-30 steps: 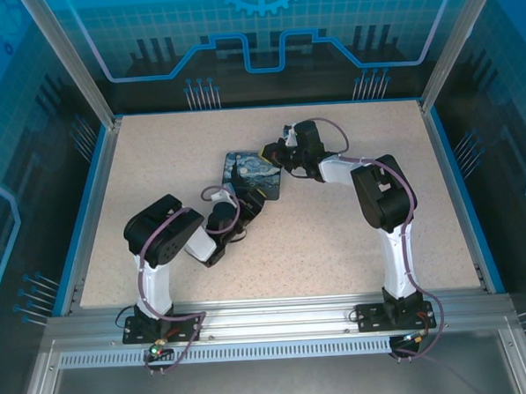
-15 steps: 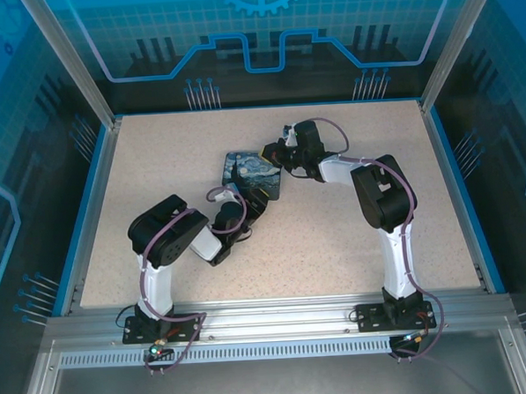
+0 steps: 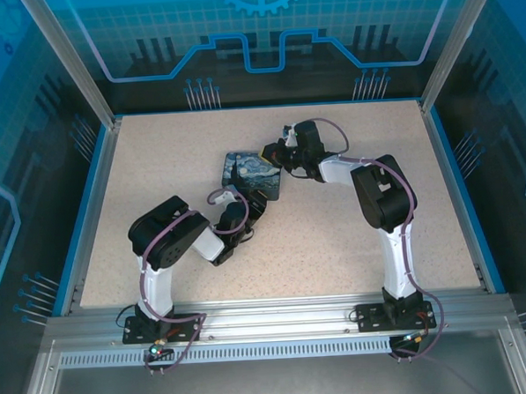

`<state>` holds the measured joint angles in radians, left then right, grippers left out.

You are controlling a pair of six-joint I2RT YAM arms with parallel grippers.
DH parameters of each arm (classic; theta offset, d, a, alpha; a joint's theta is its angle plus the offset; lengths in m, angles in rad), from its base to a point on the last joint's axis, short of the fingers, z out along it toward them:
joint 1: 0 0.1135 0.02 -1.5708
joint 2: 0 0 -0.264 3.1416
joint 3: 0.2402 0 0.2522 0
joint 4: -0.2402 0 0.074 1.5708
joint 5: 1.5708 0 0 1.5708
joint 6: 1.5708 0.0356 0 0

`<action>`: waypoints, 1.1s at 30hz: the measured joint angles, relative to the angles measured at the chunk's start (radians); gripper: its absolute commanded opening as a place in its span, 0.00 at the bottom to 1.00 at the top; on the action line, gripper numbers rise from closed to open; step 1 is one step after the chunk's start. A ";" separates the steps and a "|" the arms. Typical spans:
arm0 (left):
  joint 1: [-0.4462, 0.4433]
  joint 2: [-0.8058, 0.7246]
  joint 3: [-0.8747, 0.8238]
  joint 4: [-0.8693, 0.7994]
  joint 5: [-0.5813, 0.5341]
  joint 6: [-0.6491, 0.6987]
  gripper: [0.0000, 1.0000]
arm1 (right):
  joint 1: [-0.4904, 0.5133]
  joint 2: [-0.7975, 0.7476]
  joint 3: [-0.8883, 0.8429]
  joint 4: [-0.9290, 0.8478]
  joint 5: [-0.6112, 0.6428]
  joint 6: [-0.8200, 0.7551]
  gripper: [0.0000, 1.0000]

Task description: Unlock the padlock with the key

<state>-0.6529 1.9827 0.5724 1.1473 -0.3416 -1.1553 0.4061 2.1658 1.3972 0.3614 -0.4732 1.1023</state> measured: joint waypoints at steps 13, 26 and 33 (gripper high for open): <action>-0.003 0.000 0.001 -0.029 -0.036 -0.023 0.17 | 0.000 0.000 -0.002 0.006 -0.003 0.004 0.00; -0.003 -0.045 -0.029 -0.048 -0.002 -0.023 0.00 | -0.001 -0.011 -0.013 0.006 -0.023 0.016 0.00; 0.016 -0.227 -0.046 -0.243 0.134 0.005 0.00 | -0.014 -0.105 -0.069 -0.031 -0.060 0.019 0.00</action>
<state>-0.6365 1.7557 0.5262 0.9039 -0.2081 -1.1503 0.3923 2.0605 1.3285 0.3309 -0.5331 1.1217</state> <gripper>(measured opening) 0.120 0.050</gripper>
